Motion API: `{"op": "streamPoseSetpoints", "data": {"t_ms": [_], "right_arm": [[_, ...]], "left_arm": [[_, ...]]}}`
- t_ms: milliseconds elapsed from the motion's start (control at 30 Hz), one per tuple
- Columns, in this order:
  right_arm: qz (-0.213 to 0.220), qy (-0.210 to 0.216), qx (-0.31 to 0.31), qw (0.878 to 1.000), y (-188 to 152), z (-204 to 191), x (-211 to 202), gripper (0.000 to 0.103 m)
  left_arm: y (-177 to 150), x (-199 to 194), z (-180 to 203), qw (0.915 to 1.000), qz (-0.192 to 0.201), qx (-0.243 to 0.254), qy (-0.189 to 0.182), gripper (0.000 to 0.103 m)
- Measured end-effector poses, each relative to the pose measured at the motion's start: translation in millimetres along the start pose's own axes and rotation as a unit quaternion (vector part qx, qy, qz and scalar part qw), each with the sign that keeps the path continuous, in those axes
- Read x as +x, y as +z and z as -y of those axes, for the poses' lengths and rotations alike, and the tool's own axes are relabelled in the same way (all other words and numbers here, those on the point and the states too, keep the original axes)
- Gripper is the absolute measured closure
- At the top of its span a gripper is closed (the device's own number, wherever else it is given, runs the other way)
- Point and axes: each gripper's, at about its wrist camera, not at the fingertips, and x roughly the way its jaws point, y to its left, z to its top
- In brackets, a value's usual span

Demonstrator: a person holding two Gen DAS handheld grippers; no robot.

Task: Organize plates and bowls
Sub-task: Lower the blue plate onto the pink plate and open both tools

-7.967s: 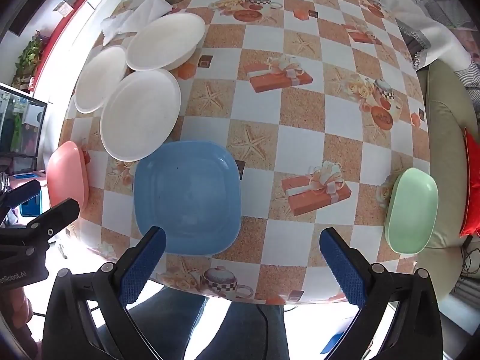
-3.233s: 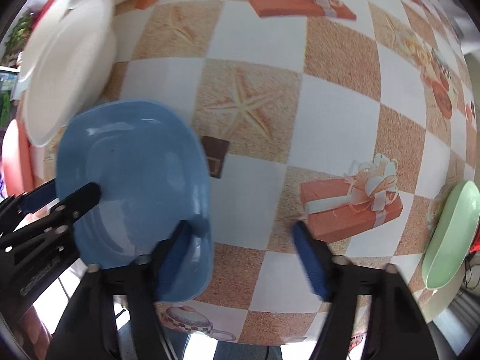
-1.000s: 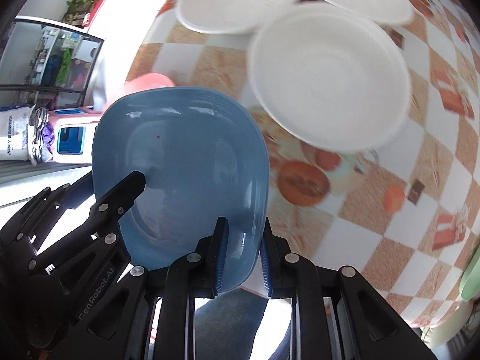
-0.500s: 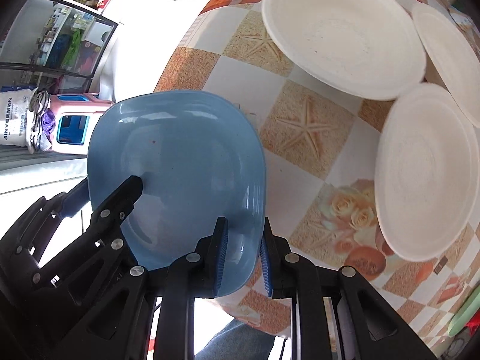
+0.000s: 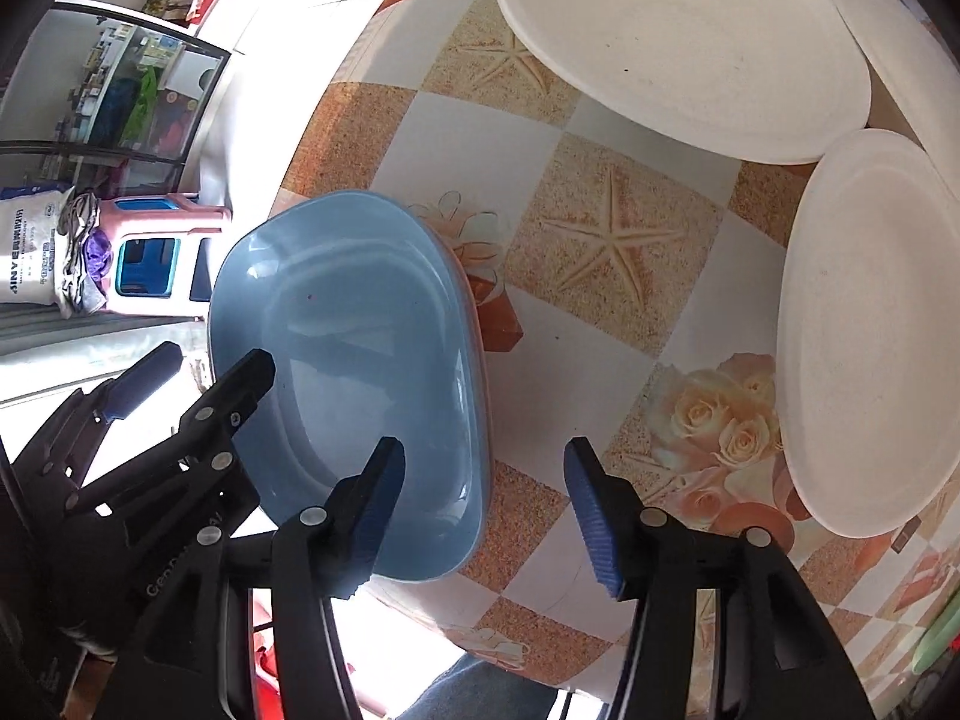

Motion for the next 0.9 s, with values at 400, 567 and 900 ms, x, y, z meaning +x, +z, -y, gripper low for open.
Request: {"op": "streamPoseSetpoints", "data": {"t_ms": [400,567,900], "right_arm": [[-0.029,0.033,0.014,0.999,-22,2,18,0.082],[-0.044,0.064,0.046,0.996,-45,18,26,0.082],[0.015,0.023,0.016,0.999,-57,45,-6,0.018]], "left_arm": [[12,-3,37,0.9962,0.017,0.077,-0.037,0.032],[14,-7,59,0.9904,0.026,0.130,-0.039,0.030],[0,-32,43,0.9923,0.048,0.113,0.013,0.022]]}}
